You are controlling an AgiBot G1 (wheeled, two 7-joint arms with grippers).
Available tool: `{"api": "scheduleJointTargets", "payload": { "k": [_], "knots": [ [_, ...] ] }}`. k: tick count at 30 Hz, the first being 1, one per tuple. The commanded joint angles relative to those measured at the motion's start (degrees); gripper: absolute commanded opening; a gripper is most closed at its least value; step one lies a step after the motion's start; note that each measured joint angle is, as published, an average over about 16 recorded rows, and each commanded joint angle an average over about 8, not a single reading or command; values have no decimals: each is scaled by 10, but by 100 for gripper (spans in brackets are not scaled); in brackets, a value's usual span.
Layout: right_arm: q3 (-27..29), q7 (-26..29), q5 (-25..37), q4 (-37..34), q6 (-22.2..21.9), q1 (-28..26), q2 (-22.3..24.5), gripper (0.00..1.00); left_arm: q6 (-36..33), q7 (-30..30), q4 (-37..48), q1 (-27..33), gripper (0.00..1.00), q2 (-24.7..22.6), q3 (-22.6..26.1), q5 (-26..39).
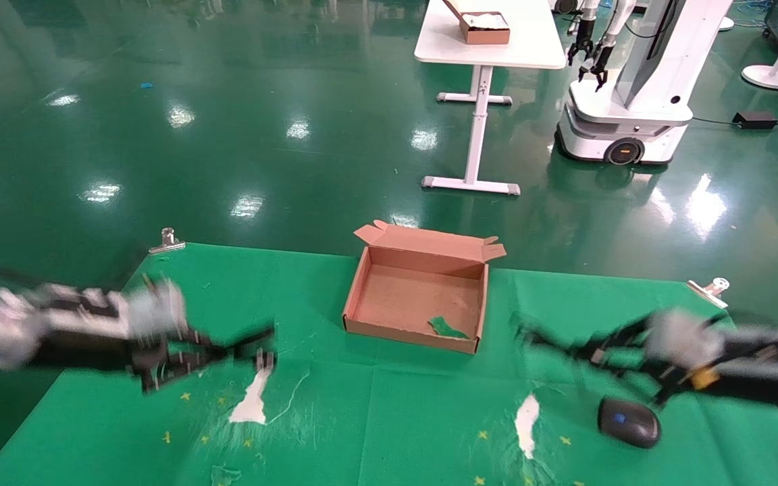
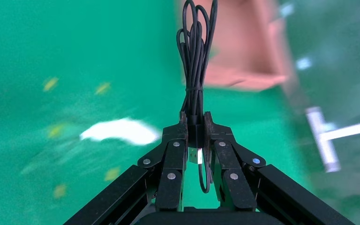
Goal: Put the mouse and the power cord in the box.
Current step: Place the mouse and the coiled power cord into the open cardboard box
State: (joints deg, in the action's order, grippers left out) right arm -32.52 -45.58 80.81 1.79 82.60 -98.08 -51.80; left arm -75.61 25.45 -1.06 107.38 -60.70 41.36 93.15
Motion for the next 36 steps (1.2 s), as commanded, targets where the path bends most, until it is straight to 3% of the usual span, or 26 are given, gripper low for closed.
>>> {"api": "scheduleJointTargets", "payload": {
  "k": [1,5,11,15,19,22,23,24,31,36],
  "knots": [
    [15,0,-21,2,30,-18,29,0,-36,-38,17,27,0,18,-13,-18],
    [18,17,-25,29,2,-56,4,0,-24,-107,34,68,0,-5,-33,-48],
    [24,28,-34,40,-97,-56,-103,0,70,-179,36,113,0,-66,-57,-85],
    [30,17,-41,16,-204,-28,-175,0,122,-193,25,128,0,-90,-65,-98],
    [30,6,-40,-9,-323,8,-228,0,127,-191,19,133,0,-90,-66,-99],
    [27,0,-35,-14,-369,31,-248,0,105,-190,19,133,0,-78,-63,-95],
    [25,-2,-33,-13,-373,37,-251,4,94,-189,19,132,0,-73,-62,-92],
    [25,-2,-32,-11,-375,42,-253,14,83,-188,20,133,0,-68,-60,-90],
    [24,4,-33,3,-359,59,-253,98,27,-178,18,135,0,-42,-44,-67],
    [28,3,-40,7,-367,60,-249,100,25,-157,3,134,0,-47,-29,-45]
  ]
}}
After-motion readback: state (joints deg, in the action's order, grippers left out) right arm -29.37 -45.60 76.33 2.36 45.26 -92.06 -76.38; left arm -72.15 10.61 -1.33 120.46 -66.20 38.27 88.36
